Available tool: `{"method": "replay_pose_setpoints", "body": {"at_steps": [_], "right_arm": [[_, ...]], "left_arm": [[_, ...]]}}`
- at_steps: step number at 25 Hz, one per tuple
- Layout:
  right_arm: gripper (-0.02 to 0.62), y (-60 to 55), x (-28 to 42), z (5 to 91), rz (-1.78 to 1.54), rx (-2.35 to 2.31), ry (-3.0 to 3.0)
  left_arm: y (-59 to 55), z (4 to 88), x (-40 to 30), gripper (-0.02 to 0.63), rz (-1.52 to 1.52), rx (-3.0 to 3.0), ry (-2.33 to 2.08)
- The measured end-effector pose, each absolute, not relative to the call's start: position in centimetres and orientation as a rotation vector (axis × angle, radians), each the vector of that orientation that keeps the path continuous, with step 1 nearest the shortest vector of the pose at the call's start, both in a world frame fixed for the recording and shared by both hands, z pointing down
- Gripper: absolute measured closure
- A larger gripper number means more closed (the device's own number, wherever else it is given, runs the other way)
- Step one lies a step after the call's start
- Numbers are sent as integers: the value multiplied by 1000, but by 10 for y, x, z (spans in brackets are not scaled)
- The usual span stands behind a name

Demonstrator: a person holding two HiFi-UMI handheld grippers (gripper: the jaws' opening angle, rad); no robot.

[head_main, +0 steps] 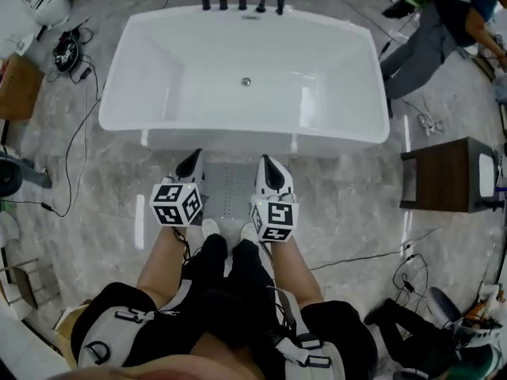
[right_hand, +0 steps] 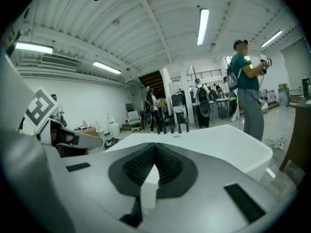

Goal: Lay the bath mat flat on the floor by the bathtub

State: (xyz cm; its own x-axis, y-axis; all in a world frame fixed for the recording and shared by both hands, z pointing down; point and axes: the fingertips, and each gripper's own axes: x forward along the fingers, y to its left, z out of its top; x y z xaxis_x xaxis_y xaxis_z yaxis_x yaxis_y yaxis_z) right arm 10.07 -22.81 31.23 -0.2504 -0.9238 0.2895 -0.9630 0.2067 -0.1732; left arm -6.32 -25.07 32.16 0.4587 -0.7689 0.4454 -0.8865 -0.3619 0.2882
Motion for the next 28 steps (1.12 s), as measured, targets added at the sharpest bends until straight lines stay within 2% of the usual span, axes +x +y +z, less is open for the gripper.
{"method": "replay_pose_setpoints", "body": {"at_steps": [7, 12, 28], "right_arm": [[589, -225, 104, 134, 298, 2010, -2411], [589, -218, 101, 55, 138, 2052, -2491], [589, -216, 109, 53, 74, 2056, -2468]], "left_arm": [[-248, 146, -74, 601, 220, 2426, -1483], [-238, 73, -89, 601, 178, 2538, -1562], [-234, 70, -70, 601, 234, 2590, -1540]]}}
